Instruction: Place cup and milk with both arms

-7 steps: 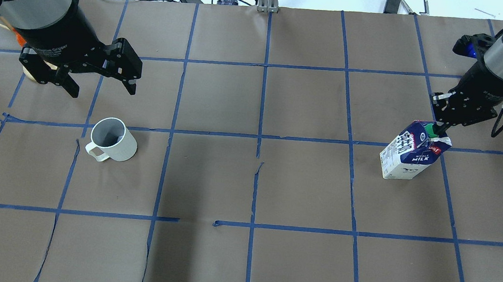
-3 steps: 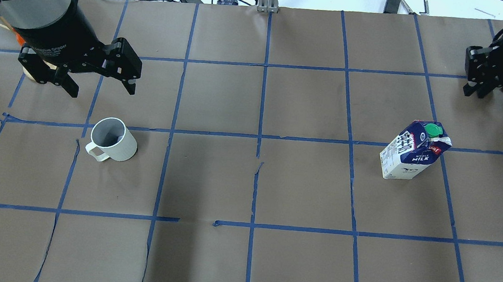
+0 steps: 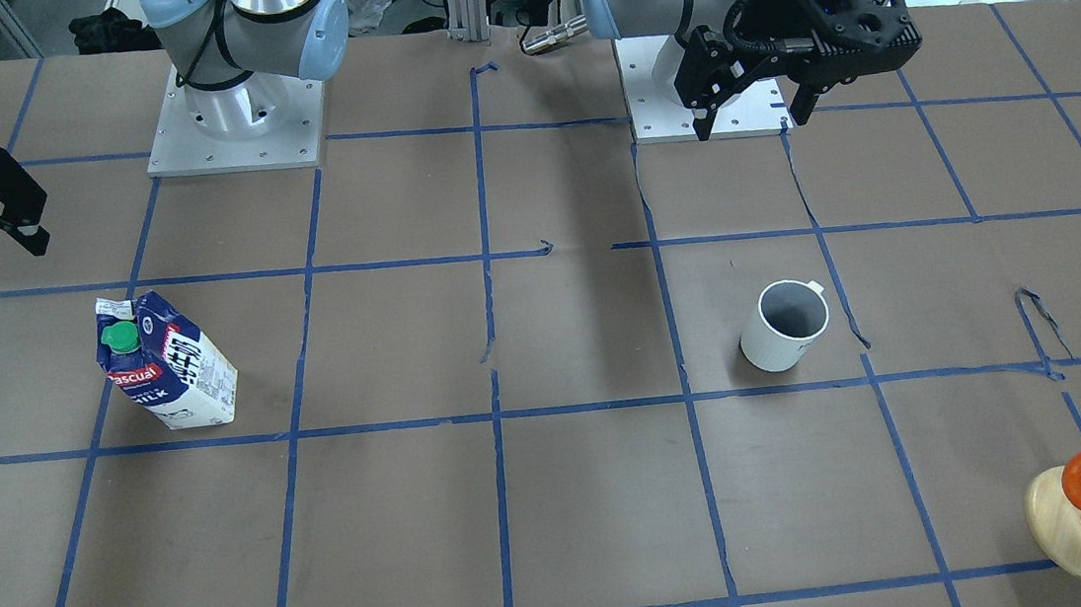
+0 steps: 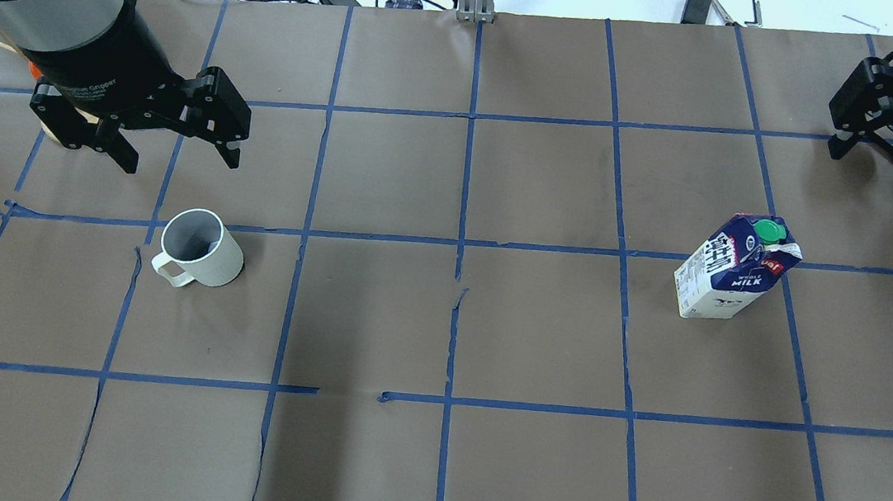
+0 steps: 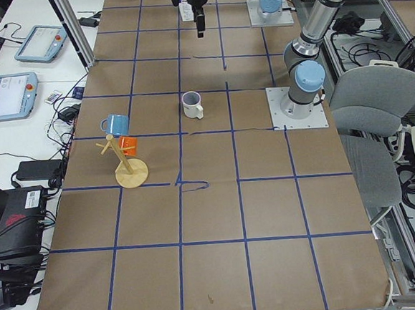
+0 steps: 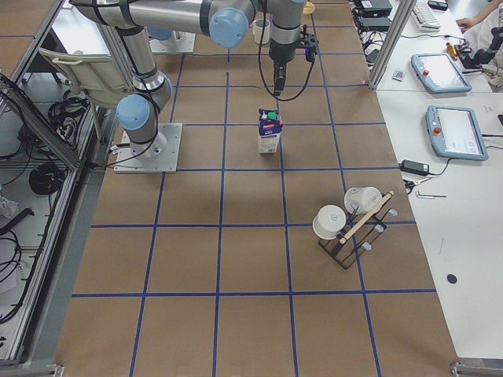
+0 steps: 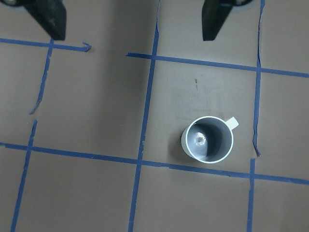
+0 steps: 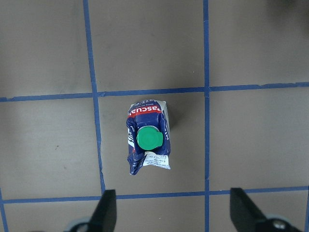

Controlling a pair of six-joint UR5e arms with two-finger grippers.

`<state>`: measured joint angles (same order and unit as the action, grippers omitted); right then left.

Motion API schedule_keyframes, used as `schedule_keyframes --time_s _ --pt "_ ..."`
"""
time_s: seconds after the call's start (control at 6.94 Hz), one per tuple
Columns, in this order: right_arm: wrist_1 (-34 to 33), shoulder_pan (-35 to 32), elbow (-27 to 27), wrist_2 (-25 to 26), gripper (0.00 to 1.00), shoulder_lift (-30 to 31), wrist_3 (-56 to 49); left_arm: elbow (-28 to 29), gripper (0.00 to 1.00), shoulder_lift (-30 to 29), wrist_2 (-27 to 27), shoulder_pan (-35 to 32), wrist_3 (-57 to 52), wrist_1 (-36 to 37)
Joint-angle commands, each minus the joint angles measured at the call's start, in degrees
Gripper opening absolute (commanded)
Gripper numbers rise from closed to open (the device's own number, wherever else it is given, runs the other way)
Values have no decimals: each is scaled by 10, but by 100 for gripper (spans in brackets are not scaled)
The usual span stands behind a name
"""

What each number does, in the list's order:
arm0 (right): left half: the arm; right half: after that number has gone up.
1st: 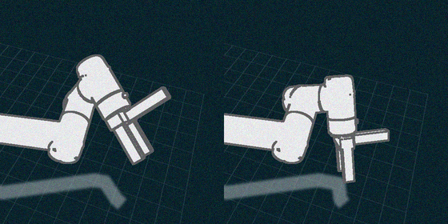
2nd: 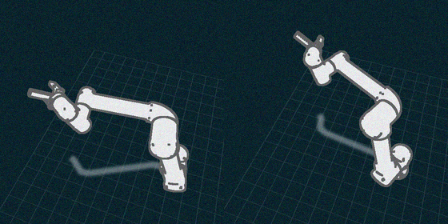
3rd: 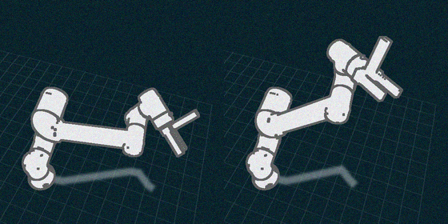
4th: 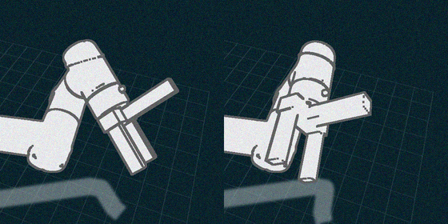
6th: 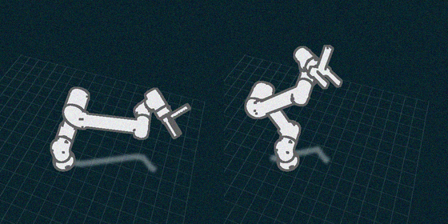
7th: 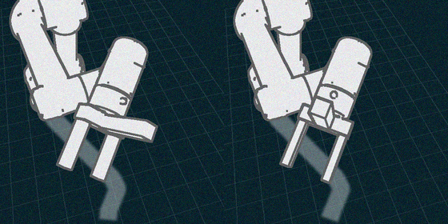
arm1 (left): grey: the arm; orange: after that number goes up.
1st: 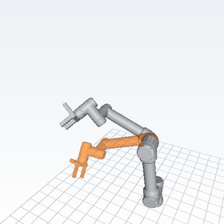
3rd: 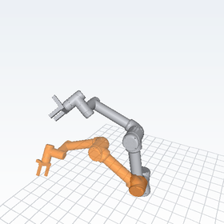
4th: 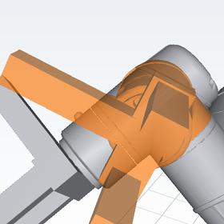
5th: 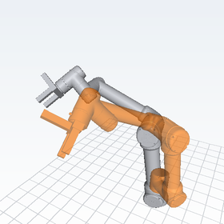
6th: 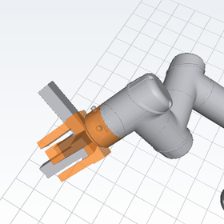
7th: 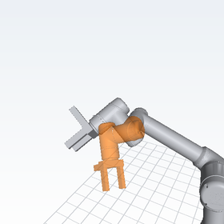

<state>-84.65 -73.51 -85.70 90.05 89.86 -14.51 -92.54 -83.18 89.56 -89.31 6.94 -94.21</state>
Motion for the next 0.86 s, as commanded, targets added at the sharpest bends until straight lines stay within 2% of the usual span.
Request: schedule_keyframes --time_s 0.0,0.29,0.72 --pt "0 -37 -4 3 100 0 15 -1 100 -1 1 2 0 -1" --pt "-3 -80 -12 -2 100 -3 66 0 100 0 1 2 0 -8" --pt "-10 -85 -18 1 100 -3 67 -1 100 3 2 3 0 -10"
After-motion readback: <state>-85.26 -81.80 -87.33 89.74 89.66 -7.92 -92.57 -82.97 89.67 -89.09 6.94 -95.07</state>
